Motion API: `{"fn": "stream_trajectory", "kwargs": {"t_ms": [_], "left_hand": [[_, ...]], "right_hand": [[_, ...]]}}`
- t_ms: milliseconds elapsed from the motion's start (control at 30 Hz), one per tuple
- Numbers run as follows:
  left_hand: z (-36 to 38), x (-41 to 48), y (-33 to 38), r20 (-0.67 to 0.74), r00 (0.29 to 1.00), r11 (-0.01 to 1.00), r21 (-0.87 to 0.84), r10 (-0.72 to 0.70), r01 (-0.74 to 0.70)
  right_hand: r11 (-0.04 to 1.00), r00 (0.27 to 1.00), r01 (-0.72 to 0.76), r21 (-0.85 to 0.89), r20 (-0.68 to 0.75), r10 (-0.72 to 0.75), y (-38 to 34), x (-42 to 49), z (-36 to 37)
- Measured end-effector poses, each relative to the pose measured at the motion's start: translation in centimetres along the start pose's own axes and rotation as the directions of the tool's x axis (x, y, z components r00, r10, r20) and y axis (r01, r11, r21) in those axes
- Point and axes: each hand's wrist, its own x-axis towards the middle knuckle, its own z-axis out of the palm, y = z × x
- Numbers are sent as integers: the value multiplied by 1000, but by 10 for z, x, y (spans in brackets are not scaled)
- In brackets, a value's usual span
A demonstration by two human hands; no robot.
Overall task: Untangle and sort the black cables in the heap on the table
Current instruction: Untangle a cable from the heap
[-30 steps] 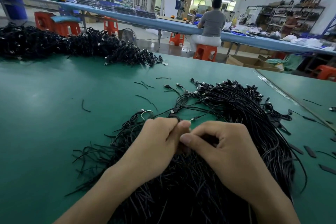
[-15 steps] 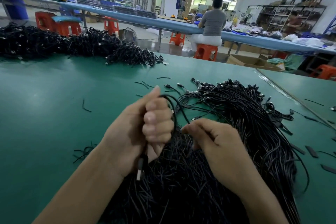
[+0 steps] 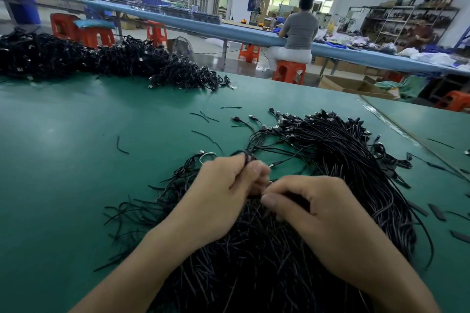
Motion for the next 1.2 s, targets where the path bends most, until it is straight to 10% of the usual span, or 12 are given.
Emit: {"fn": "stream_trajectory", "kwargs": {"t_ms": [133,267,500,933,1067,1200], "left_hand": [[-3,-6,15,327,932,953,-200,-157,230],[-14,-5,19,361,909,878,-339,-209,337],[-21,-3,16,444,864,755,-476,-237,452],[-6,-2,19,168,943,885,-330,-287,328],[-4,-5,23,402,839,666,-515,-368,539],[-2,-6,16,450,783,760,-287,-431,583]], "right_hand": [[968,992,96,230,-104,-74,1,2,0],[925,967,105,366,-254,-9,6,6,2],[860,999,-38,509,38,21,14,8,9],[978,990,55,202,-137,-28,3,7,17],[984,964,107,142,-257,-68,1,9,25],[992,937,114,48,-337,-91,4,10,22]]}}
